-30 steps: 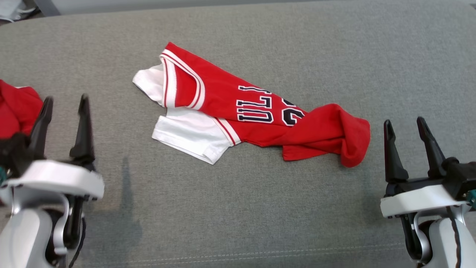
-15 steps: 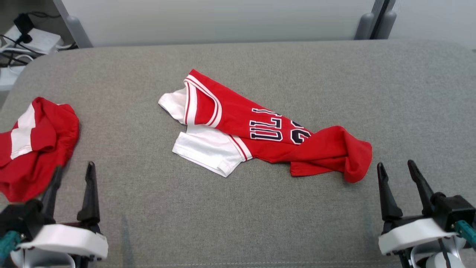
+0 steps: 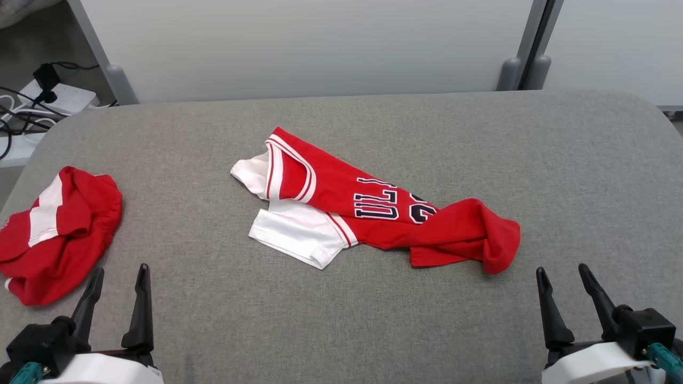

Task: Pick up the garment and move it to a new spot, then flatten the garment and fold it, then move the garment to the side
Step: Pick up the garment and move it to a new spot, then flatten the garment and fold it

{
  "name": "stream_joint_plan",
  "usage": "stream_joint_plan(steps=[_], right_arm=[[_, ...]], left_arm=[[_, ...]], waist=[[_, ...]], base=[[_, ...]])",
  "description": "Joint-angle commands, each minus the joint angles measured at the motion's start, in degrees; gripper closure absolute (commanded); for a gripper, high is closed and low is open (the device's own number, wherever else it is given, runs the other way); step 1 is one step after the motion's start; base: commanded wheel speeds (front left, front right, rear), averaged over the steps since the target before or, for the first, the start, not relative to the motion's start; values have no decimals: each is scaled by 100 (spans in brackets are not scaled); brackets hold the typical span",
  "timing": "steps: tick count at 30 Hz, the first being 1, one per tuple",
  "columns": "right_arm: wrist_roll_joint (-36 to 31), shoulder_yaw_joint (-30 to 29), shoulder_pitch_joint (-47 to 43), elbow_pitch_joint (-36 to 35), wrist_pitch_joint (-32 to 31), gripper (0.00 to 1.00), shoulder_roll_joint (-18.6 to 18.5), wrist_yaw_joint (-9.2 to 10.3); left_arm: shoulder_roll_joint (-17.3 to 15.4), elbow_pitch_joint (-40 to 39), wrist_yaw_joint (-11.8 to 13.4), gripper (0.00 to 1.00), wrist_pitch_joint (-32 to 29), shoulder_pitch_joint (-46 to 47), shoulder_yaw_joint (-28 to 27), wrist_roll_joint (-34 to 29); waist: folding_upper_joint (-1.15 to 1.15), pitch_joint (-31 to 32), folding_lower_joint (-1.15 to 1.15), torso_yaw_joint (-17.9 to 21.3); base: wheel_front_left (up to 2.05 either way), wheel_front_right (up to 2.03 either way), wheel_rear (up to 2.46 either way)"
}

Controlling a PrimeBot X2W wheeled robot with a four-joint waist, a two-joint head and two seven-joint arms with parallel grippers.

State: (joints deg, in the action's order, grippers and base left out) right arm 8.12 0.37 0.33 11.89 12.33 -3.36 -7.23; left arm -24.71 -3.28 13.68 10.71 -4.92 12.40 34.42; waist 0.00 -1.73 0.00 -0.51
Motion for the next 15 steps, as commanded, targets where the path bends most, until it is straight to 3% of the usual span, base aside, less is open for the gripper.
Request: stream_joint_plan(steps=[1,15], right_arm=[[30,112,36,-190,-9,0,-29,-25],[27,82,-20,-309,-89,0,4,-25]], left_arm=[[-165,-160,14,0,49,139,-225,-21],[-186,-280,93,0,-41,173,-166,-37]], waist=[[0,32,0,2],[0,54,0,-37]], base=[[0,0,0],[0,0,0]])
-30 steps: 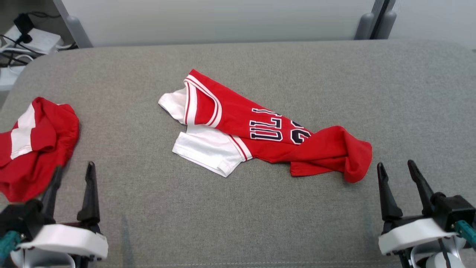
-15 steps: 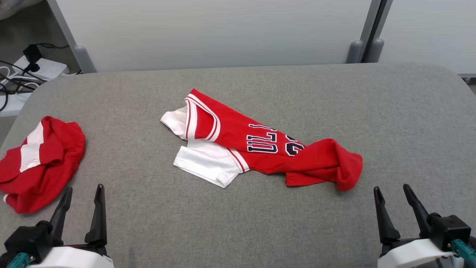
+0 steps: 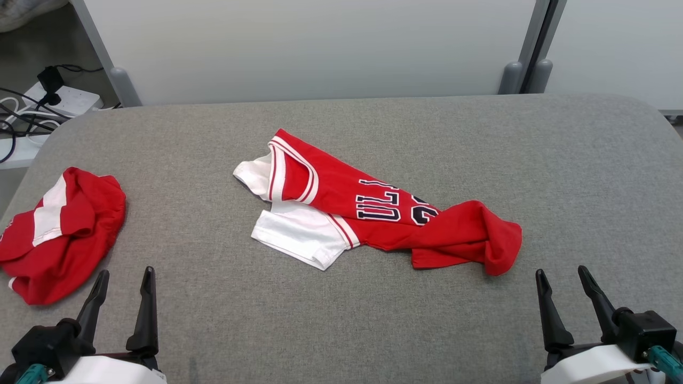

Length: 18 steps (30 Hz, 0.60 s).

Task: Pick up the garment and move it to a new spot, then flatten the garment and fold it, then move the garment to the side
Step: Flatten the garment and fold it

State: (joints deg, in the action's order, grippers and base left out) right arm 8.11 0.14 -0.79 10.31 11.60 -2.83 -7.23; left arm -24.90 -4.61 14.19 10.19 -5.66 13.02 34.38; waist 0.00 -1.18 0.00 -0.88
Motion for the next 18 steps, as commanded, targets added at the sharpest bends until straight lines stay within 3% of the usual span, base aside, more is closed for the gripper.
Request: stream_joint_plan(steps=[1,11,18], right_arm=[[29,101,91,-149,-15,0,-47,-25],[185,-57,352,-63,-28,0,-36,-25],[339,-138,1191,645,-233,0,-481,-25]], left_arm=[[-167,-150,46,0,3,252,-222,-34],[-165,-240,97,0,-28,334,-198,-35],[-133,-326,64,0,-41,597,-110,-68]], waist=[[0,0,0,-5],[0,-146,0,-19],[0,-500,0,-103]], base=[[0,0,0],[0,0,0],[0,0,0]])
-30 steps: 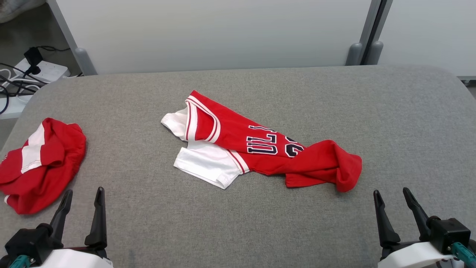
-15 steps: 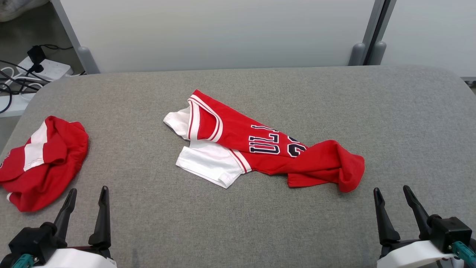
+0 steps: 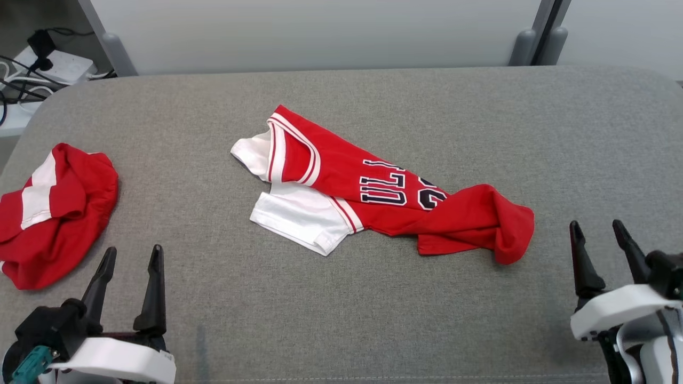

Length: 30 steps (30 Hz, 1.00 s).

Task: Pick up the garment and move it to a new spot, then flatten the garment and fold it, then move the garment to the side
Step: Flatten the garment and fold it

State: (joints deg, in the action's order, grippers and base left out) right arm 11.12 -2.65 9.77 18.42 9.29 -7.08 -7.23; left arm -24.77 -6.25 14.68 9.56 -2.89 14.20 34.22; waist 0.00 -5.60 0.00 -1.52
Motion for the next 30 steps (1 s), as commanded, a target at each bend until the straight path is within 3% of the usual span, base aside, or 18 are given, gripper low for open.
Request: stream_joint_plan(steps=[1,8,17,25,27,30], right_arm=[[63,167,271,-14,-34,0,-122,-25],[209,513,1133,1151,-344,0,-496,-25],[468,784,2077,2763,-903,0,-679,-25],[595,879,2482,3511,-899,0,-698,-25],[636,944,2560,3646,-865,100,-693,-25],[724,1041,2637,3806,-818,100,-697,-25]], left_arm=[[-138,-166,5,0,28,363,-208,-62],[-21,-187,-61,0,74,640,-85,-68],[123,-115,-167,0,167,916,28,-37],[161,0,-232,0,236,1038,62,-36],[162,28,-239,0,247,1052,63,-32],[159,69,-242,0,257,1067,62,-27]], waist=[[0,-105,0,-66],[0,-425,0,-328],[0,-711,0,-646],[0,-820,0,-765],[0,-837,0,-771],[0,-841,0,-767]], base=[[0,0,0],[0,0,0],[0,0,0],[0,0,0],[0,0,0],[0,0,0]])
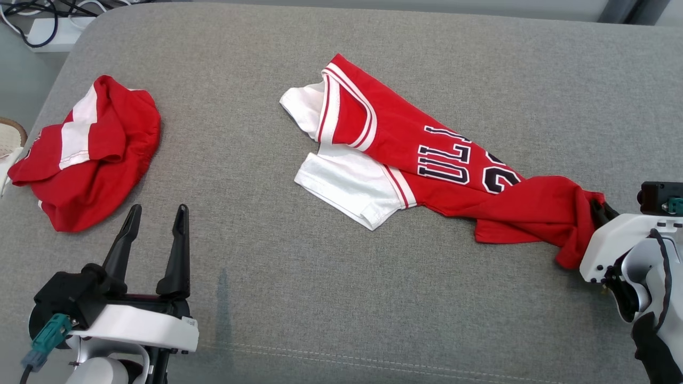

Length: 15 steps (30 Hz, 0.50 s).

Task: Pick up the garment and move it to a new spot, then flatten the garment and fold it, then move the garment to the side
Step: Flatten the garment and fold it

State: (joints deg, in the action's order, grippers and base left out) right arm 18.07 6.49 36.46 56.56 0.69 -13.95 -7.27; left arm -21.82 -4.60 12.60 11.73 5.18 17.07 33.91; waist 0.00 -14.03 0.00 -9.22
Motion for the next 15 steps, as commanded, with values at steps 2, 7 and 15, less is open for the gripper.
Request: stream_joint_plan(steps=[2,7,15], right_arm=[[73,159,-7,22,200,100,-35,-22],[55,188,17,-196,953,100,-118,-22],[-977,849,-844,-2178,1423,100,-330,-22]], left_arm=[[-140,-76,-33,0,48,267,-228,6],[-164,-47,-23,0,68,248,-263,24],[-220,-100,0,0,92,169,-326,60]], waist=[[0,11,0,14],[0,76,0,92],[0,141,0,333]], base=[[0,0,0],[0,0,0],[0,0,0]])
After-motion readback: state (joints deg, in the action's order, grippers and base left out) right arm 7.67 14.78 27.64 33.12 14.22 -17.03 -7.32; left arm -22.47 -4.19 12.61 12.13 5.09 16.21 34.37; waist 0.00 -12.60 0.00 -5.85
